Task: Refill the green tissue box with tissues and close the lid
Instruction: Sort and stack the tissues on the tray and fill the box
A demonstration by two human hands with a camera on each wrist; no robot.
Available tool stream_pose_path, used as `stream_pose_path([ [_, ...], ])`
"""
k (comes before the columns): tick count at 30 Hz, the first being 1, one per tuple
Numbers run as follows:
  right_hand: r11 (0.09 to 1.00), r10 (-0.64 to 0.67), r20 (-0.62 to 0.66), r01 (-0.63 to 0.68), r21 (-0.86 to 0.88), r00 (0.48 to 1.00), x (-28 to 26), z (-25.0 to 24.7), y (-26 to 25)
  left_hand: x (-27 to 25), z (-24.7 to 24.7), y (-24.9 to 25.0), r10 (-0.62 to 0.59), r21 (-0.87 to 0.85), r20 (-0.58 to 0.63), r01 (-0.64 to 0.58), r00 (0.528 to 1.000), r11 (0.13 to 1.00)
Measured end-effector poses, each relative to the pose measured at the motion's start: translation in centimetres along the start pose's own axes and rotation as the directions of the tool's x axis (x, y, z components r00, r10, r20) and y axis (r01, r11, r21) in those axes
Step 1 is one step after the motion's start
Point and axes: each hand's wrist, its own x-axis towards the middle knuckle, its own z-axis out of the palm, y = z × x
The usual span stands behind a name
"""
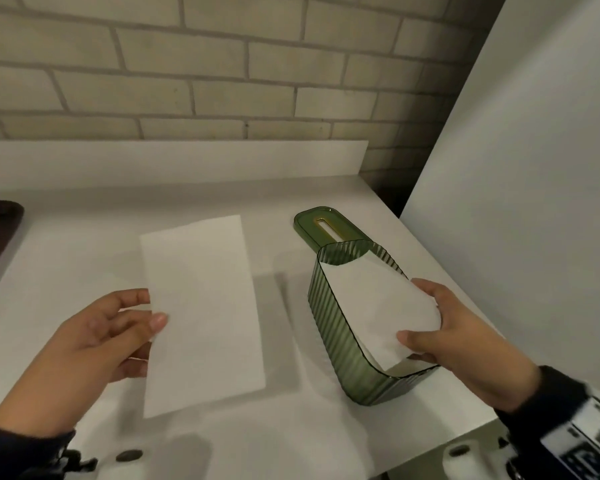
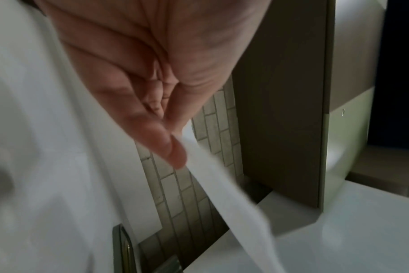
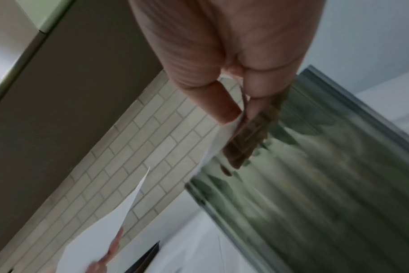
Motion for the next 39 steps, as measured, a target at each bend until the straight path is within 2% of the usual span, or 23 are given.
stream_pose_path([
  [4, 0.990, 0.009, 0.032, -0.005, -0.143, 0.999, 0.1, 0.4, -0.2, 0.4, 1.7, 0.3, 0.016, -0.060, 0.021, -0.015, 1.000, 0.998],
  [8, 0.921, 0.009, 0.122, 0.039, -0.388, 0.992, -0.1, 0.6, -1.3, 0.8, 3.8, 1.3, 0.039, -0.079, 0.061, -0.034, 0.997, 0.996],
  [11, 0.732, 0.021, 0.203, 0.124, -0.670, 0.979, -0.5, 0.5, -2.7, 1.0, 5.2, 1.7, 0.042, -0.099, 0.065, -0.036, 0.997, 0.994],
  [14, 0.452, -0.005, 0.250, 0.225, -0.863, 0.968, -0.9, 0.1, -3.8, 1.2, 6.7, 1.9, 0.044, -0.081, 0.064, -0.039, 0.997, 0.996],
  [16, 0.280, 0.003, 0.279, 0.267, -0.922, 0.960, -1.0, -0.6, -4.7, 1.3, 7.8, 2.0, 0.033, -0.079, 0.068, -0.027, 0.997, 0.997],
  [17, 0.232, 0.007, 0.280, 0.271, -0.934, 0.960, -1.0, -0.9, -5.3, 1.3, 8.4, 2.0, 0.021, -0.084, 0.068, -0.015, 0.997, 0.996],
  [18, 0.228, -0.008, 0.276, 0.271, -0.935, 0.961, -1.1, -1.2, -6.1, 1.4, 9.0, 2.0, 0.010, -0.091, 0.073, -0.003, 0.997, 0.996],
  [19, 0.263, -0.032, 0.268, 0.267, -0.927, 0.963, -1.1, -1.5, -6.8, 1.4, 9.7, 2.0, -0.004, -0.099, 0.075, 0.012, 0.997, 0.995],
  [21, 0.442, -0.117, 0.264, 0.288, -0.850, 0.957, -0.6, -1.9, -7.8, 1.5, 10.9, 2.1, -0.023, -0.102, 0.074, 0.031, 0.997, 0.994],
  [24, 0.758, -0.162, 0.298, 0.312, -0.573, 0.941, 0.5, -1.8, -7.8, 1.4, 12.4, 2.1, -0.039, -0.094, 0.085, 0.047, 0.996, 0.994],
  [26, 0.900, -0.118, 0.359, 0.252, -0.355, 0.926, 1.3, -1.3, -7.3, 1.3, 13.3, 2.3, -0.046, -0.090, 0.089, 0.054, 0.995, 0.994],
  [28, 0.941, -0.110, 0.379, 0.219, -0.258, 0.919, 2.1, -0.9, -6.5, 1.1, 14.1, 2.4, -0.057, -0.090, 0.090, 0.065, 0.994, 0.994],
  [32, 0.938, -0.129, 0.330, 0.223, -0.266, 0.935, 3.8, -1.2, -5.6, 0.6, 14.8, 2.8, -0.059, -0.056, 0.077, 0.063, 0.995, 0.996],
  [36, 0.921, -0.069, 0.347, 0.193, -0.338, 0.935, 5.6, -2.6, -5.8, 0.2, 13.0, 2.7, -0.009, 0.123, -0.026, 0.012, 1.000, 0.992],
  [39, 0.893, -0.017, 0.331, 0.163, -0.420, 0.944, 6.6, -3.7, -5.4, 0.0, 9.8, 1.7, -0.016, 0.301, -0.114, 0.050, 0.993, 0.952],
])
